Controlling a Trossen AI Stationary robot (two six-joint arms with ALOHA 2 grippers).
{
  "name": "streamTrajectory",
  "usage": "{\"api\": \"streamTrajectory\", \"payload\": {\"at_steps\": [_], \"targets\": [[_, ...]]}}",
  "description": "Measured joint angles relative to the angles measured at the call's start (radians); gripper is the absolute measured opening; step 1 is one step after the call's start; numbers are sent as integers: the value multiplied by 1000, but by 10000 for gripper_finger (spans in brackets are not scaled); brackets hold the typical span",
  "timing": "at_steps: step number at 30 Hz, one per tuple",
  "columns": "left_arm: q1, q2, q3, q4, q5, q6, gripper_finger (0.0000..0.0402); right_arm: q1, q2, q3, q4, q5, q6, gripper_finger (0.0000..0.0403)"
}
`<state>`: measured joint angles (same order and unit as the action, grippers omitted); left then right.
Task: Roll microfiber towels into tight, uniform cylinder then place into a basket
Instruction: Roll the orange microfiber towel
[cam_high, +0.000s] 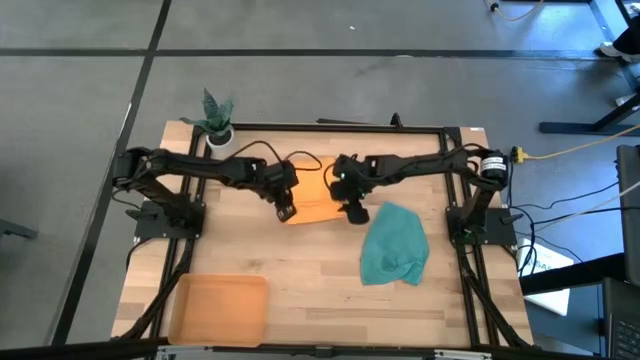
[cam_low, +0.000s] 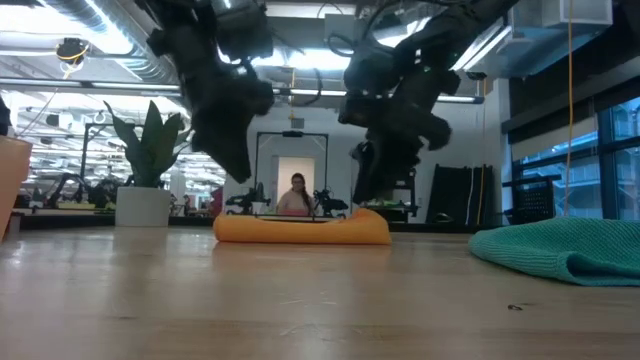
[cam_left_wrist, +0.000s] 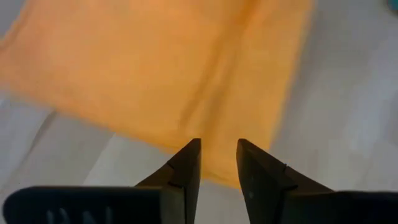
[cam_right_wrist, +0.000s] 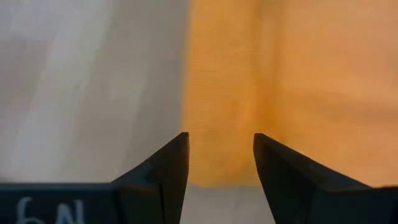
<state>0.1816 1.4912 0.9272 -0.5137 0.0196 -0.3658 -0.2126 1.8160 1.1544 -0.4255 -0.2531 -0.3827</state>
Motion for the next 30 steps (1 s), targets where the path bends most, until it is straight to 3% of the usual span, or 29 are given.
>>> {"api": "streamTrajectory", "payload": {"at_steps": [7, 16, 22, 30], "targets": [[-121, 35, -5, 2, -23, 191, 93, 57, 0, -15, 15, -1, -124, 180], [-197, 80, -3, 129, -75, 220, 95, 59, 56, -16, 44, 3, -156, 180], [-217, 104, -3, 139, -116, 220, 95, 59, 74, -16, 61, 145, -180, 180], [-222, 109, -4, 130, -140, 214, 95, 70, 80, -16, 47, 101, -179, 180]]}}
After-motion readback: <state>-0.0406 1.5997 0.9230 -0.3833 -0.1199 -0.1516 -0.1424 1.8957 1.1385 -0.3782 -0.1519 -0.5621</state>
